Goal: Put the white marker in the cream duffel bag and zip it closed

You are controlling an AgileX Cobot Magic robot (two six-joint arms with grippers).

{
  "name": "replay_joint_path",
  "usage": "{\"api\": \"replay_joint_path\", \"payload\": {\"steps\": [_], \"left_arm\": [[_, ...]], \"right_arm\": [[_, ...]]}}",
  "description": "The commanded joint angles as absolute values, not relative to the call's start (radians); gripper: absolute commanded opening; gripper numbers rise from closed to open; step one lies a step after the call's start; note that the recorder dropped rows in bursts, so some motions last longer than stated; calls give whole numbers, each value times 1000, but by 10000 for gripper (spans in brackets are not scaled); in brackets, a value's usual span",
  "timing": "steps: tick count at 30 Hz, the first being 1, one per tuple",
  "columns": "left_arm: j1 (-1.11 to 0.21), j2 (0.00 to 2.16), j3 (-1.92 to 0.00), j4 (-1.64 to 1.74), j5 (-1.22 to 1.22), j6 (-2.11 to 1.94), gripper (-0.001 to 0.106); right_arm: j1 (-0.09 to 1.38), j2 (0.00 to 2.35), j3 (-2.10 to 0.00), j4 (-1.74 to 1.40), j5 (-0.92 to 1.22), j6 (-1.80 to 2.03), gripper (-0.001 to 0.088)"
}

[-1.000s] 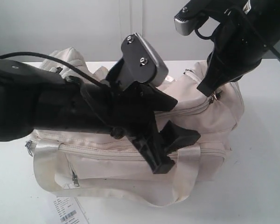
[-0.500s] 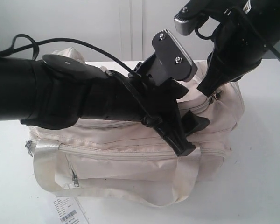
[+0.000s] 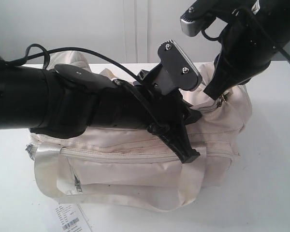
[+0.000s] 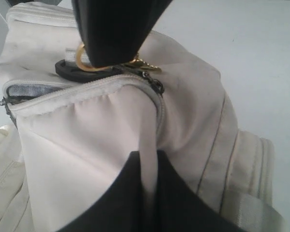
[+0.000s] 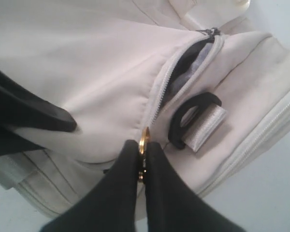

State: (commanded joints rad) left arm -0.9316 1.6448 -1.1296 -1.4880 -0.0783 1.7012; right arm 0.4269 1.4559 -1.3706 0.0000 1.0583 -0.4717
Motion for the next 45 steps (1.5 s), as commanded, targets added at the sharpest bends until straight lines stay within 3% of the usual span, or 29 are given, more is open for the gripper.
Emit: {"api": "replay_joint_path", "payload": {"steps": [45], "left_arm": [[-932, 1641, -1130, -1492, 0, 1703, 0]], "right_arm": [[377, 1540, -1371, 0, 702, -467, 0]]}}
